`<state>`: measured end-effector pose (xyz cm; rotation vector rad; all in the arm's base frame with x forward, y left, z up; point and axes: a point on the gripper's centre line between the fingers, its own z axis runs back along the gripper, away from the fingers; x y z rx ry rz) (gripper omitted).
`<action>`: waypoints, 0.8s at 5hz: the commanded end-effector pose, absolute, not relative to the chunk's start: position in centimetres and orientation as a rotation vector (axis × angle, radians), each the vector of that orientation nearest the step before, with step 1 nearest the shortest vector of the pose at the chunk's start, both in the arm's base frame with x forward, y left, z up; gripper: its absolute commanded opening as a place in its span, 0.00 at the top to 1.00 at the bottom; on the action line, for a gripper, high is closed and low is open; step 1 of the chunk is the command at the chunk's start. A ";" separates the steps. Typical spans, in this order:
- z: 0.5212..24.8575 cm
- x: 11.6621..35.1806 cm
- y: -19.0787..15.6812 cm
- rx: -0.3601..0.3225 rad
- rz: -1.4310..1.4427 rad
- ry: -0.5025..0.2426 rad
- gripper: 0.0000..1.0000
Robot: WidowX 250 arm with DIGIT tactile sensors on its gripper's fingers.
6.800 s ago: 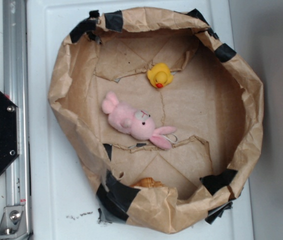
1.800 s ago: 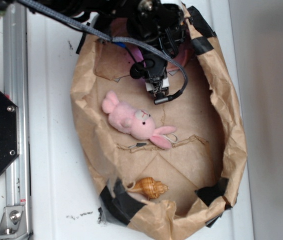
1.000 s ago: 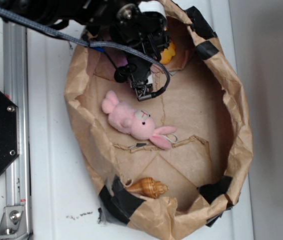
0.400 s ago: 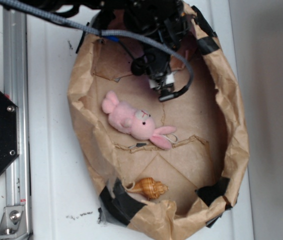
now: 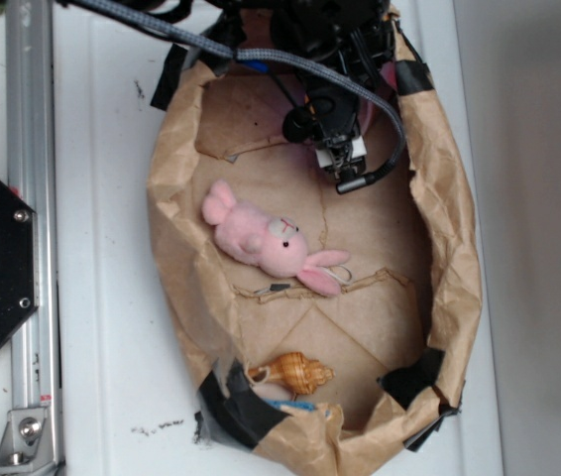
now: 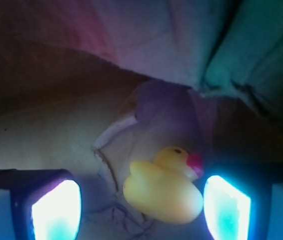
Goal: Grab the yellow duck.
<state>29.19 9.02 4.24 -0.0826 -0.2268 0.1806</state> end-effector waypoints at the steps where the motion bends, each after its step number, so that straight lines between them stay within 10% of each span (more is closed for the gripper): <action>1: 3.4 30.6 9.0 -0.020 0.157 -0.249 0.00; 2: 0.4 29.3 9.1 0.008 0.166 -0.174 1.00; 4: 1.2 28.7 8.4 0.039 0.126 -0.195 1.00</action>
